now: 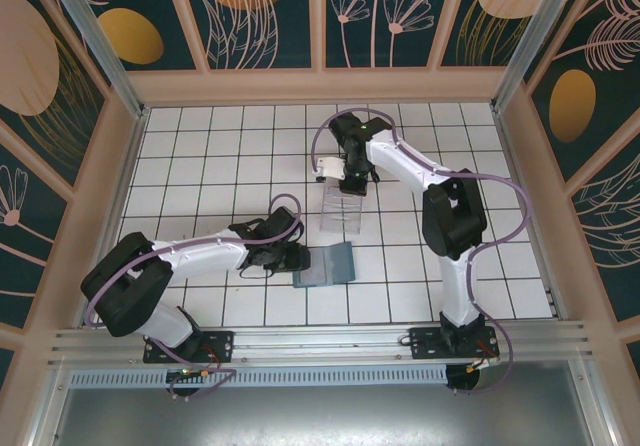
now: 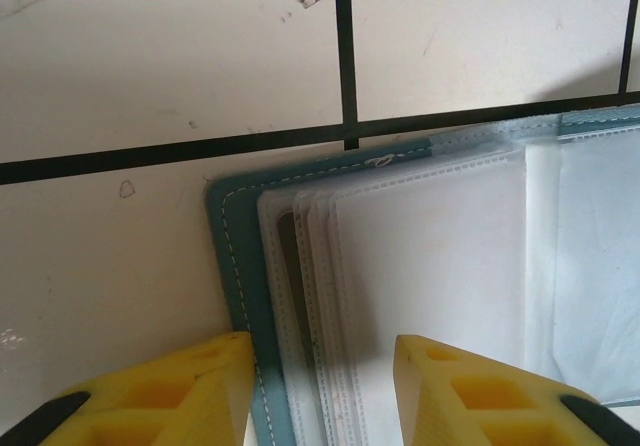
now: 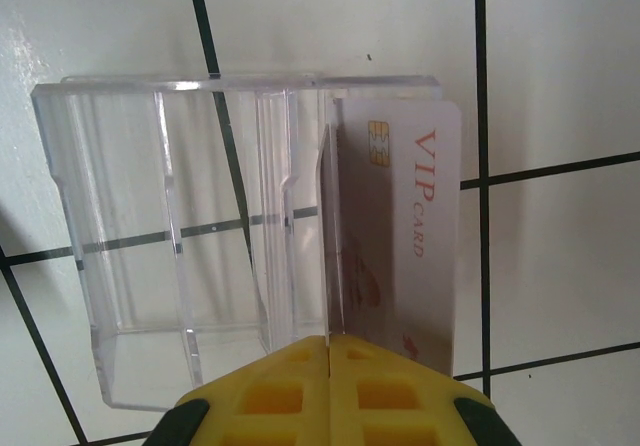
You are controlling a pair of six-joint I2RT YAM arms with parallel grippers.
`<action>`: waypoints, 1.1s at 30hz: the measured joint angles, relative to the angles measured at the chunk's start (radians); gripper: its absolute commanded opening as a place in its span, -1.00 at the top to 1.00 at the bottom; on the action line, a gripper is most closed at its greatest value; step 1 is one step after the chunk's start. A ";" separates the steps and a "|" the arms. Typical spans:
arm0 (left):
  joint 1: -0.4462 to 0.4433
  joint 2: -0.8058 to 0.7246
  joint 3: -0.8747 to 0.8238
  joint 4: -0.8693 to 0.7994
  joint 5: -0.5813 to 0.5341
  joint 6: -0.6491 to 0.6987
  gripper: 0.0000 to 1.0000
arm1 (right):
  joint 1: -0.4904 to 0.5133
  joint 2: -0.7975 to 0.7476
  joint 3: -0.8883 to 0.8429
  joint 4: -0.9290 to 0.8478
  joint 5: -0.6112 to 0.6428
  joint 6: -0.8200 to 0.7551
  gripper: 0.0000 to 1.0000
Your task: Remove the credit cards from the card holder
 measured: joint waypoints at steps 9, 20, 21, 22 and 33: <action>0.000 0.000 -0.001 0.003 0.000 0.000 0.15 | 0.012 0.000 0.011 0.003 0.000 0.001 0.46; 0.000 0.000 -0.003 0.007 -0.001 0.000 0.15 | 0.018 -0.061 -0.040 0.122 0.059 0.020 0.26; 0.000 0.000 -0.003 0.007 -0.001 0.000 0.15 | 0.018 -0.076 -0.048 0.138 0.064 0.027 0.26; 0.000 0.000 -0.003 0.007 -0.002 0.000 0.15 | 0.018 -0.091 -0.057 0.151 0.067 0.034 0.25; 0.000 -0.003 -0.003 0.006 -0.020 0.001 0.15 | 0.031 -0.221 -0.171 0.255 0.086 0.107 0.23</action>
